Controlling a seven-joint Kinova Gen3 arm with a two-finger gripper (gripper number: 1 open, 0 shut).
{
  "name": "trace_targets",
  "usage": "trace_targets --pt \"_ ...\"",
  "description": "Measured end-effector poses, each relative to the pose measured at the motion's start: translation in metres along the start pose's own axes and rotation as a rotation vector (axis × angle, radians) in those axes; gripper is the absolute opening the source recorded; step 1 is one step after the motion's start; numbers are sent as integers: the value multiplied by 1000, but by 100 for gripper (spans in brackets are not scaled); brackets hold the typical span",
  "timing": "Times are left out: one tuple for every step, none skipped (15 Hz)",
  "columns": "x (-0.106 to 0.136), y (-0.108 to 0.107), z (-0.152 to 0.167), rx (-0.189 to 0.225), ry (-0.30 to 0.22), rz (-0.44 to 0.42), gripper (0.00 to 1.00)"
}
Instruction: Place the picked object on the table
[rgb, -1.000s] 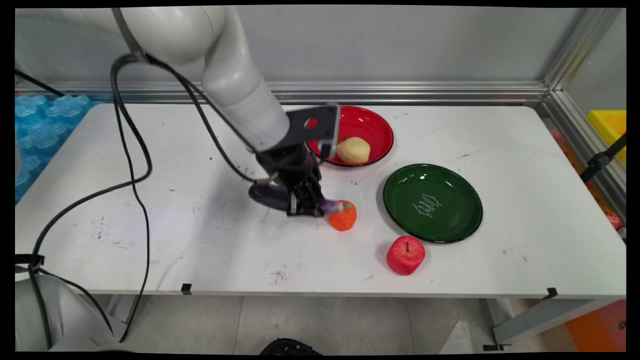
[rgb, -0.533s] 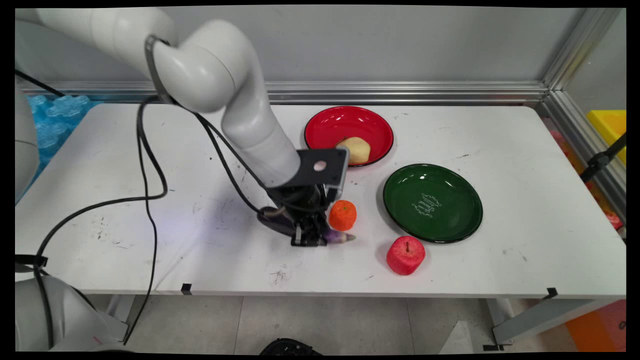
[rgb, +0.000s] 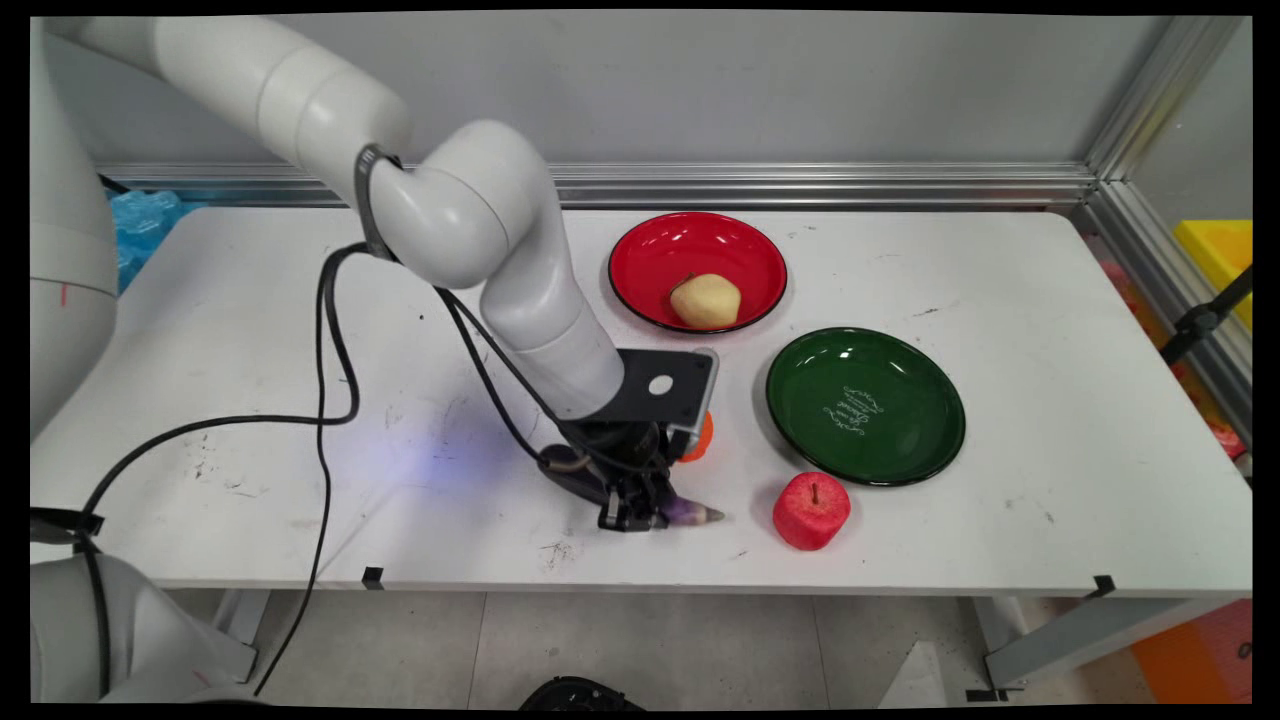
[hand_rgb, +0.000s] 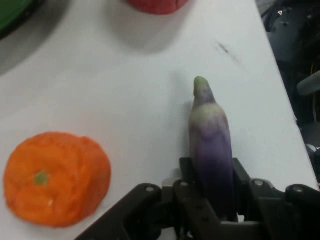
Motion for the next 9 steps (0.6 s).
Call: trace_targets --pt "0 0 4 -5 2 8 0" --pt "0 1 8 -7 4 16 0" --pt "0 1 11 -10 6 23 0" --pt "0 1 13 -11 9 31 100" --pt "0 0 14 -11 13 38 100" --pt "1 -1 14 -9 18 46 100" --pt "1 -2 12 -6 25 51 100" --pt "2 -3 9 -4 30 55 100" --pt "2 -4 4 0 37 59 100"
